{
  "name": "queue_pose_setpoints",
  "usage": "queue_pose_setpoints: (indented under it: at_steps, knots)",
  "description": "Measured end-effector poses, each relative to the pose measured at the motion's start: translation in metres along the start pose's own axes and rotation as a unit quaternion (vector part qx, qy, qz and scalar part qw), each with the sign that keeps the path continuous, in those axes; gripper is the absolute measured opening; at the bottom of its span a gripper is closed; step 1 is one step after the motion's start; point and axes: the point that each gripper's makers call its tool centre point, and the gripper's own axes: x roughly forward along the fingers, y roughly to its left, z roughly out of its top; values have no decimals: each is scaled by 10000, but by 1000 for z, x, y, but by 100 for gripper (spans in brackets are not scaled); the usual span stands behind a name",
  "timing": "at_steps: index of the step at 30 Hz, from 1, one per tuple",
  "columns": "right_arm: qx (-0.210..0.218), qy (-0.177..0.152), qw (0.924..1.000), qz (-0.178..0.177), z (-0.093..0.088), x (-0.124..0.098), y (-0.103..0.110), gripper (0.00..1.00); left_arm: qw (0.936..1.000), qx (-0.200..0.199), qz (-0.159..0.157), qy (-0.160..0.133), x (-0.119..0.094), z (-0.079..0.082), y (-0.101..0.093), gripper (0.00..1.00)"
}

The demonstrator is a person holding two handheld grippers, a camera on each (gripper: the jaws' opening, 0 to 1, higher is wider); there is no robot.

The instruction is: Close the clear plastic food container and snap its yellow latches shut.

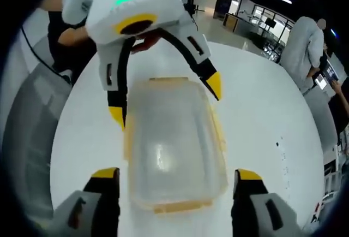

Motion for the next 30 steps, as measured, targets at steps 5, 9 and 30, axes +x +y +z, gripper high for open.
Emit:
queue_pose_setpoints:
  at_steps: [5,9,30]
  knots:
    - [26,-13,9998,-182,-3,-4,0,91,10000,-84,38,-9,-5,0,-1,91]
    - [92,-53,9996,-250,-4,-6,2,94,9997,-220,110,-95,-7,3,0,92]
    - [335,-125,9976,-588,-11,-22,19,96,9976,-555,366,-175,-29,-4,-16,94]
